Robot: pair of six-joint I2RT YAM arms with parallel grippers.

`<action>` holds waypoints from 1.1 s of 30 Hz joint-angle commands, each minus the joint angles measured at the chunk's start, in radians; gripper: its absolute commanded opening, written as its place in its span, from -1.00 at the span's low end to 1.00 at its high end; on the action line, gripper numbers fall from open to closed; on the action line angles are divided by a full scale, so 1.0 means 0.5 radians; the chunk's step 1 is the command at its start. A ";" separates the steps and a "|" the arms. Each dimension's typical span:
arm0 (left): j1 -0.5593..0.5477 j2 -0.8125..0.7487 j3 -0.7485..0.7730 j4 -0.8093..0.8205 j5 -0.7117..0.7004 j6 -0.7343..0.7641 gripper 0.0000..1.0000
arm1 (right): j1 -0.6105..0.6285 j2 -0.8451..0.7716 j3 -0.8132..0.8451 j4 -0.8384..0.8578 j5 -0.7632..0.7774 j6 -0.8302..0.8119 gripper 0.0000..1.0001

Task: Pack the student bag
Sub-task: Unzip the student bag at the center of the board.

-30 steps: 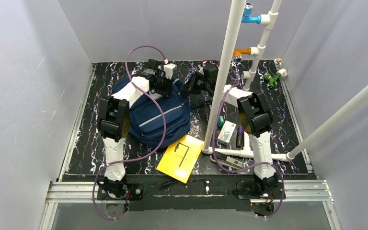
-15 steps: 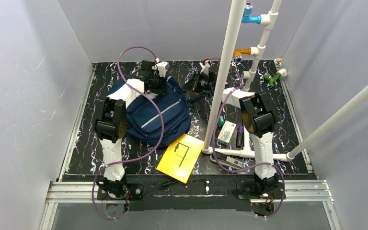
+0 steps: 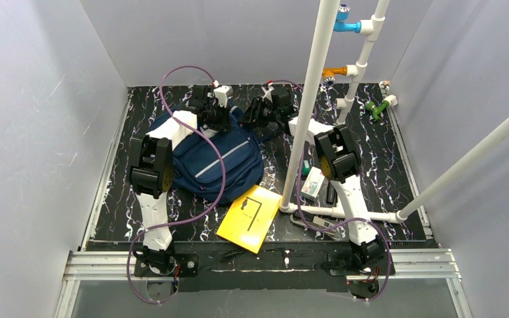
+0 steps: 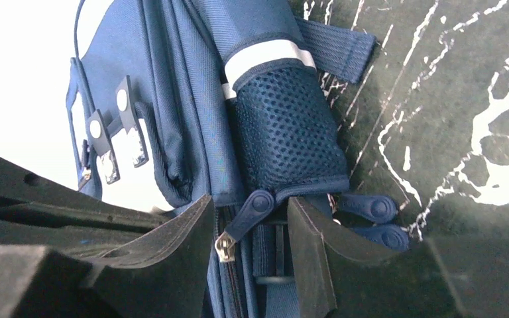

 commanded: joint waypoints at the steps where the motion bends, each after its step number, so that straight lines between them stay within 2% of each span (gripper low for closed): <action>1: 0.007 -0.047 -0.043 -0.257 0.016 -0.018 -1.00 | 0.105 0.096 0.229 -0.122 0.053 -0.129 0.07; 6: 0.009 -0.046 -0.049 -0.263 0.021 -0.015 -1.00 | 0.161 0.065 0.278 -0.338 0.206 -0.379 0.05; 10: 0.008 -0.040 -0.056 -0.278 -0.001 -0.019 -1.00 | 0.183 0.002 0.257 -0.452 0.332 -0.457 -0.19; 15: 0.016 -0.027 -0.049 -0.326 -0.116 -0.028 -1.00 | 0.152 -0.203 0.048 -0.348 0.339 -0.397 -0.38; 18: 0.026 -0.020 -0.049 -0.336 -0.133 -0.042 -1.00 | 0.126 -0.270 -0.022 -0.276 0.296 -0.346 -0.69; 20: 0.029 -0.020 -0.053 -0.336 -0.128 -0.044 -1.00 | 0.114 -0.294 -0.034 -0.280 0.298 -0.347 -0.74; 24: 0.039 -0.025 -0.056 -0.344 -0.141 -0.053 -1.00 | 0.091 -0.330 -0.095 -0.217 0.232 -0.340 -0.69; 29: 0.050 -0.029 -0.061 -0.346 -0.129 -0.057 -1.00 | 0.097 -0.376 -0.203 -0.221 0.299 -0.455 -0.43; 33: 0.050 -0.026 -0.070 -0.325 -0.072 -0.073 -1.00 | 0.153 -0.349 -0.169 -0.323 0.432 -0.557 -0.28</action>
